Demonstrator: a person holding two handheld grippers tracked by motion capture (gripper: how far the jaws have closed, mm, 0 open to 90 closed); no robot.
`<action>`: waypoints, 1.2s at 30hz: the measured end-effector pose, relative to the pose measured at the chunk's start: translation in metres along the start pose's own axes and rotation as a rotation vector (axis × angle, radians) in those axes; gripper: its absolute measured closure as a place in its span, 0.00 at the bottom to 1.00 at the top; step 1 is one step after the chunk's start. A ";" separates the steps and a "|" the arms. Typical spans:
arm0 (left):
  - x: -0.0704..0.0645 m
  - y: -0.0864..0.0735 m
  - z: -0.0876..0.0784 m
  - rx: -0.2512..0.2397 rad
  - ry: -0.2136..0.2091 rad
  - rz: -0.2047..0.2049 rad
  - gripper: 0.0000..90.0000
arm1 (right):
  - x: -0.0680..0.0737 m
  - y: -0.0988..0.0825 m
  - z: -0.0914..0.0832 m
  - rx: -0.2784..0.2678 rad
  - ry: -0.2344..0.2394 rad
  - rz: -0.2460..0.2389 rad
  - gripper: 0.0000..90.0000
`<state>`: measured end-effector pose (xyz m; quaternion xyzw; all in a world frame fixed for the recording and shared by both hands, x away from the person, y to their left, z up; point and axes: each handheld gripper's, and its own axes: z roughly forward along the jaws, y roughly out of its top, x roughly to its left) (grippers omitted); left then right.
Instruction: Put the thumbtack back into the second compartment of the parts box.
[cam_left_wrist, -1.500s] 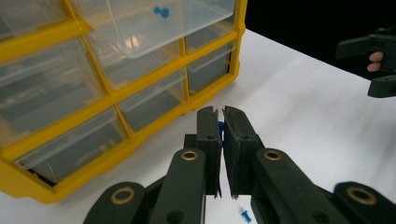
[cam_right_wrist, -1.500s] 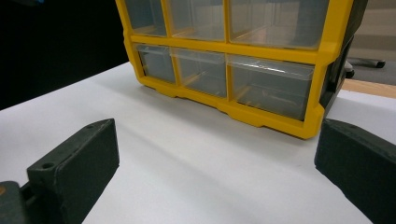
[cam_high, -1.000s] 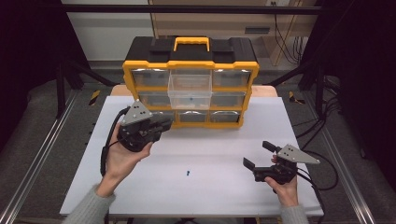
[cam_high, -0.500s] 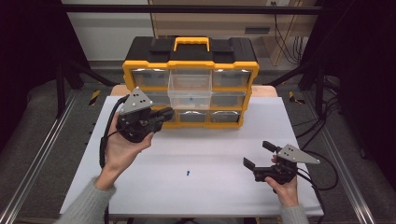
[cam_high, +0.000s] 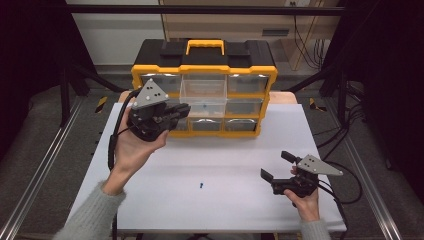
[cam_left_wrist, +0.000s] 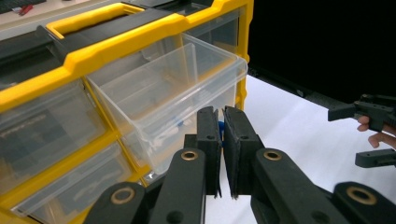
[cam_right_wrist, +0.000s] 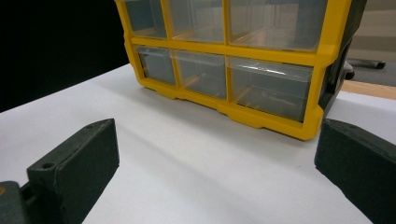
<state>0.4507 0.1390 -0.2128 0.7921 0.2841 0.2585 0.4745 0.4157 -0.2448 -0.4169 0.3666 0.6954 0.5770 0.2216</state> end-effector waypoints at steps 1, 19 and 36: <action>0.000 0.002 0.001 -0.002 0.000 -0.004 0.94 | 0.000 0.000 0.000 0.000 0.000 -0.001 0.01; 0.017 0.024 0.011 -0.027 0.022 -0.030 0.94 | 0.000 0.000 0.000 -0.002 0.004 0.000 0.01; 0.028 0.035 0.034 -0.007 0.048 -0.019 0.94 | 0.000 0.000 0.000 0.002 -0.001 0.004 0.01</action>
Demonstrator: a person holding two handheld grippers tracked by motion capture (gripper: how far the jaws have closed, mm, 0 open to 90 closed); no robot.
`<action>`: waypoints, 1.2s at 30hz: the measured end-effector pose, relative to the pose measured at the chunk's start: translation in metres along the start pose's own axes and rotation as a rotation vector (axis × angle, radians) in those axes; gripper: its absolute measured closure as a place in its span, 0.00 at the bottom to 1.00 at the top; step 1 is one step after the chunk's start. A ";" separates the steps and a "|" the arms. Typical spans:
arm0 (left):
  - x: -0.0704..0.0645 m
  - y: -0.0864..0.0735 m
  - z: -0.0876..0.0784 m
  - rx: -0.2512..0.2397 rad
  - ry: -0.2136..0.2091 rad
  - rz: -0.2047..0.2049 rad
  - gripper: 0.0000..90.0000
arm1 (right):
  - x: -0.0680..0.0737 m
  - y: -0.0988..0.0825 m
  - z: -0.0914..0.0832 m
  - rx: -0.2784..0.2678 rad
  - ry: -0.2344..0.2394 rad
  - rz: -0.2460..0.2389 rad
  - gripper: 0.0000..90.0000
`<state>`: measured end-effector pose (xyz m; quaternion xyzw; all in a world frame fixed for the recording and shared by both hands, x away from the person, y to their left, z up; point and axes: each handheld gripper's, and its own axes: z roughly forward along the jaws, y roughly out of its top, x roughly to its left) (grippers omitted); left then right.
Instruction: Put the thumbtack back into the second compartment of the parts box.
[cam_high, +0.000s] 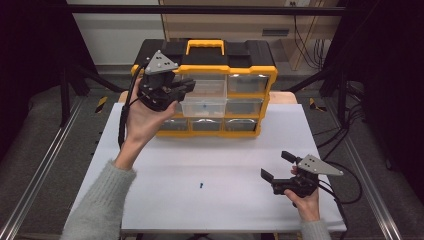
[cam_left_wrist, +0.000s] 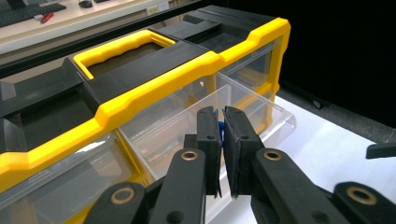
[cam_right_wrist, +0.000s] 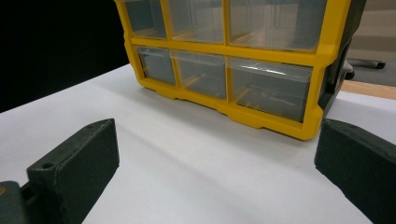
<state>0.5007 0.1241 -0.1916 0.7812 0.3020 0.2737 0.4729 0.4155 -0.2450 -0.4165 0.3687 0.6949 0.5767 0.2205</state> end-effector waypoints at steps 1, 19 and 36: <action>0.001 0.000 0.001 0.001 -0.001 -0.003 0.94 | 0.000 0.000 0.000 -0.004 0.005 -0.002 0.01; 0.006 -0.005 0.023 0.041 0.011 0.008 0.94 | -0.001 -0.001 0.000 -0.005 0.007 -0.024 0.01; 0.015 -0.020 0.038 0.092 0.027 0.007 0.94 | -0.002 -0.001 0.000 -0.006 0.006 -0.029 0.01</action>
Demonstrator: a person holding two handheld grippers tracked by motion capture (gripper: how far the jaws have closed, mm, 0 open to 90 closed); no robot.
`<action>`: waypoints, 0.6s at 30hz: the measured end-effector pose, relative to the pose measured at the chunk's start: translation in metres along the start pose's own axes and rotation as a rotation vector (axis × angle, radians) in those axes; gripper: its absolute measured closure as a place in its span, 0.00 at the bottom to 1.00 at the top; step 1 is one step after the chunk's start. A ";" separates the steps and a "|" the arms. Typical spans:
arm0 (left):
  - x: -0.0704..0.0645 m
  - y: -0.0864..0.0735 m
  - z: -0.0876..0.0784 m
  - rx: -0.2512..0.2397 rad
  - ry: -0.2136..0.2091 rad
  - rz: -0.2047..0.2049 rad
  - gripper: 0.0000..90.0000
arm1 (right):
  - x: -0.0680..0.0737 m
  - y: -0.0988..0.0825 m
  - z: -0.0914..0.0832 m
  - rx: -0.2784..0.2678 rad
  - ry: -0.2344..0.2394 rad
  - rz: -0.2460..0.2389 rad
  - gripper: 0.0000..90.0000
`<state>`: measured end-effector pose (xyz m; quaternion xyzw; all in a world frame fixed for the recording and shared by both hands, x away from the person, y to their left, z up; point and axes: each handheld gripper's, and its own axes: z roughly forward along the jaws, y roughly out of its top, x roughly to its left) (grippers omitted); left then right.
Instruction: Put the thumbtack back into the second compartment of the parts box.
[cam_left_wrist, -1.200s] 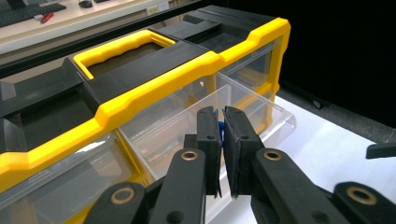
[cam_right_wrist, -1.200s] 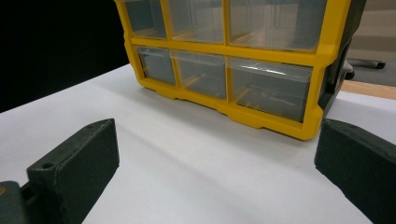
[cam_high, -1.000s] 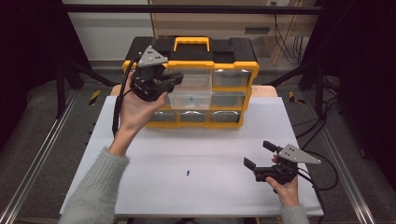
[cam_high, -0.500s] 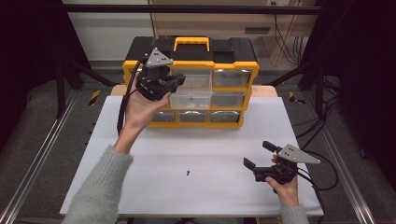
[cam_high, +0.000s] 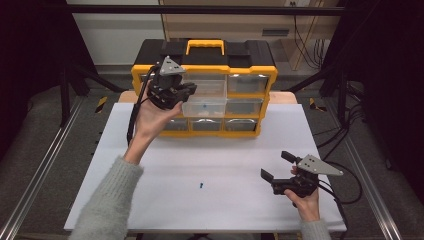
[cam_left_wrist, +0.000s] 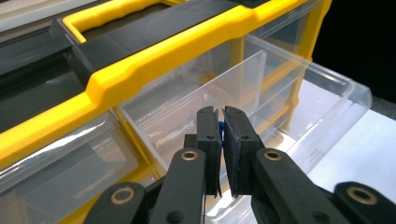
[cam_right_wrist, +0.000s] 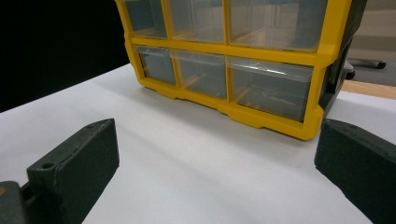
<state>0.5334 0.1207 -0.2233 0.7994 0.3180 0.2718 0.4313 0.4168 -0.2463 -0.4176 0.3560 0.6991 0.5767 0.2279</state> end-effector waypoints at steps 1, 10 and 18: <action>0.001 -0.001 0.001 0.005 0.001 0.001 0.94 | 0.001 0.000 0.000 0.003 -0.001 0.008 0.01; 0.000 -0.001 0.006 0.014 0.008 0.000 0.94 | 0.000 0.000 0.000 -0.001 0.000 0.002 0.01; 0.001 -0.001 0.011 0.028 0.015 -0.004 0.93 | 0.000 0.000 0.000 0.002 0.001 0.011 0.01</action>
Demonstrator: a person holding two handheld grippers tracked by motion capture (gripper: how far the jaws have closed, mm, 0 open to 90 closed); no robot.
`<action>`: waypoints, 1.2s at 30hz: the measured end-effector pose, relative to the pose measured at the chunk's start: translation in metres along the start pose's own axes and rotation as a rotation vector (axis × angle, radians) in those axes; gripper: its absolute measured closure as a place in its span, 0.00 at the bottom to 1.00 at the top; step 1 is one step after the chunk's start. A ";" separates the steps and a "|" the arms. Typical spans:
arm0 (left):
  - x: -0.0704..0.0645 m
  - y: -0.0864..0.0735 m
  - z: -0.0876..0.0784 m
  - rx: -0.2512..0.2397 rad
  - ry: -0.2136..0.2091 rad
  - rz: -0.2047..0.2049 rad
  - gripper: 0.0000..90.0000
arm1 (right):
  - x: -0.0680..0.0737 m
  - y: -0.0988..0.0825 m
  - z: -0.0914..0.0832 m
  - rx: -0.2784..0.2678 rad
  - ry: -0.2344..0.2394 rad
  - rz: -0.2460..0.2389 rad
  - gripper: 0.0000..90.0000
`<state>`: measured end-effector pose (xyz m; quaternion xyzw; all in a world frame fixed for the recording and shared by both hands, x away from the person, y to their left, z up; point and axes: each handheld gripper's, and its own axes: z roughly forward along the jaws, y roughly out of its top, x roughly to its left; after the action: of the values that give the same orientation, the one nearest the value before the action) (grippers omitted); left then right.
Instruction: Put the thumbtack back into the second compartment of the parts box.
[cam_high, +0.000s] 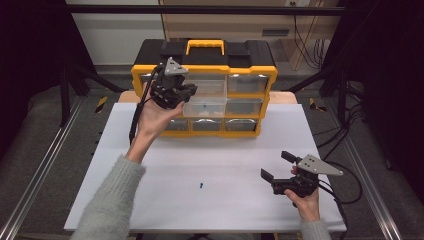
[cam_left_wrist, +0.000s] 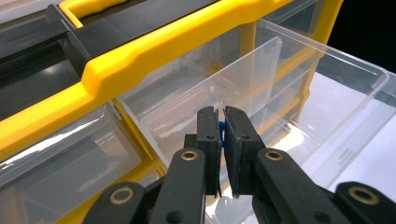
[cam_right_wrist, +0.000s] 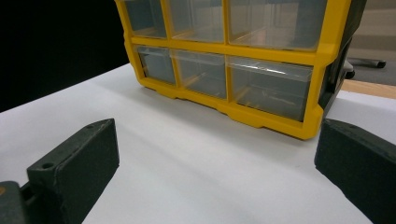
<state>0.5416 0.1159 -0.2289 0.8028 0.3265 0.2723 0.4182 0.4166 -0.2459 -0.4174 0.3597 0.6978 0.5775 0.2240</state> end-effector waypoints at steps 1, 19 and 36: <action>0.000 0.000 0.000 0.001 -0.001 -0.004 0.93 | 0.000 0.000 0.000 0.004 0.001 0.006 0.01; -0.003 0.006 -0.021 -0.088 0.007 -0.009 0.67 | 0.001 0.000 0.000 -0.004 0.001 0.015 0.01; -0.013 -0.005 -0.057 -0.227 -0.050 -0.005 0.28 | 0.002 0.001 -0.001 0.003 -0.005 0.026 0.01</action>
<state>0.4913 0.1368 -0.2069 0.7558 0.2850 0.2863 0.5153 0.4147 -0.2455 -0.4156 0.3706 0.6933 0.5785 0.2176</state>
